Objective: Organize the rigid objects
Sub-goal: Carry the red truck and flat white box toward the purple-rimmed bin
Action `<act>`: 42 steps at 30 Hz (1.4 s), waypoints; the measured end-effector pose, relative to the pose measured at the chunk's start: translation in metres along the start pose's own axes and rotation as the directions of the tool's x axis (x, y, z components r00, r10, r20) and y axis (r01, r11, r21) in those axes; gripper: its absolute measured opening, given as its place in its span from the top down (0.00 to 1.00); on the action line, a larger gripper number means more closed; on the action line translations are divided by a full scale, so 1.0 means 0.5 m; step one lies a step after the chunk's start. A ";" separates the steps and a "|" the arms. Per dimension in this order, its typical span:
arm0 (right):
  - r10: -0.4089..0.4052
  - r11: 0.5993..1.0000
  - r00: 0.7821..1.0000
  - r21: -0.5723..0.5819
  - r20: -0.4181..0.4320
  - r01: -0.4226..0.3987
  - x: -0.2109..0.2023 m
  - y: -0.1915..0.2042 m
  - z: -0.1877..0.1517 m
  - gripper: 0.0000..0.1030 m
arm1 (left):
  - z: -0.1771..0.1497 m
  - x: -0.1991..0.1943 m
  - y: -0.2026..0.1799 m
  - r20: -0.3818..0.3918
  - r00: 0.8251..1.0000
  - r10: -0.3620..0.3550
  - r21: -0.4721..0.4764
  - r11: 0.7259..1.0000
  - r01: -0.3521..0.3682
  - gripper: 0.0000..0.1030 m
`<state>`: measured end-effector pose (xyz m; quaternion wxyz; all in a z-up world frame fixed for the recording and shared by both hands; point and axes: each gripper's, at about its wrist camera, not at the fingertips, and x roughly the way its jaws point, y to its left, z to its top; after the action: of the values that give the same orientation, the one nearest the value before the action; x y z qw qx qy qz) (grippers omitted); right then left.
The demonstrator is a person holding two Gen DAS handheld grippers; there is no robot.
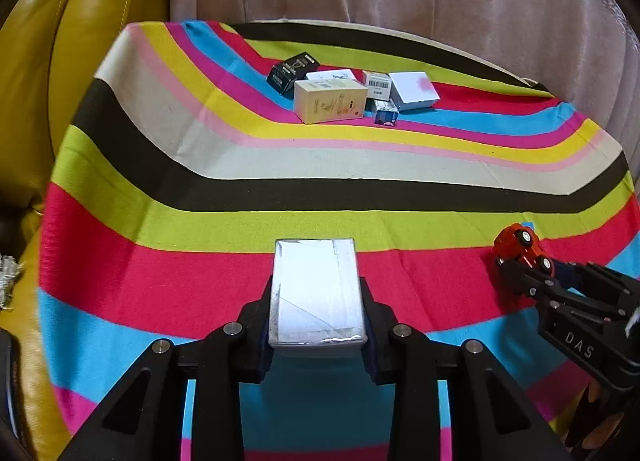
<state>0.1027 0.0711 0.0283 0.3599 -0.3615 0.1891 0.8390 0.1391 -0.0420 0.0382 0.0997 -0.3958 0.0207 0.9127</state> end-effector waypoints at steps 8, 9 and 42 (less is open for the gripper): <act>-0.020 0.999 0.999 -0.049 0.035 0.021 -0.064 -0.004 -0.004 0.64 | -0.007 -0.039 -0.031 0.036 0.999 -0.018 0.044 0.999 0.017 0.65; -0.023 0.999 0.999 -0.043 0.044 0.025 -0.076 -0.010 -0.003 0.64 | -0.007 -0.045 -0.039 0.040 0.999 -0.023 0.059 0.998 0.021 0.65; -0.176 0.981 0.974 0.111 0.144 0.161 -0.328 -0.210 -0.076 0.64 | -0.032 -0.169 -0.220 0.051 0.986 -0.156 0.252 0.958 0.138 0.65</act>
<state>0.2769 0.0427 0.1185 0.4609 -0.2926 0.1707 0.8203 0.2285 0.0498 0.0932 0.2166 -0.3482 0.1014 0.9064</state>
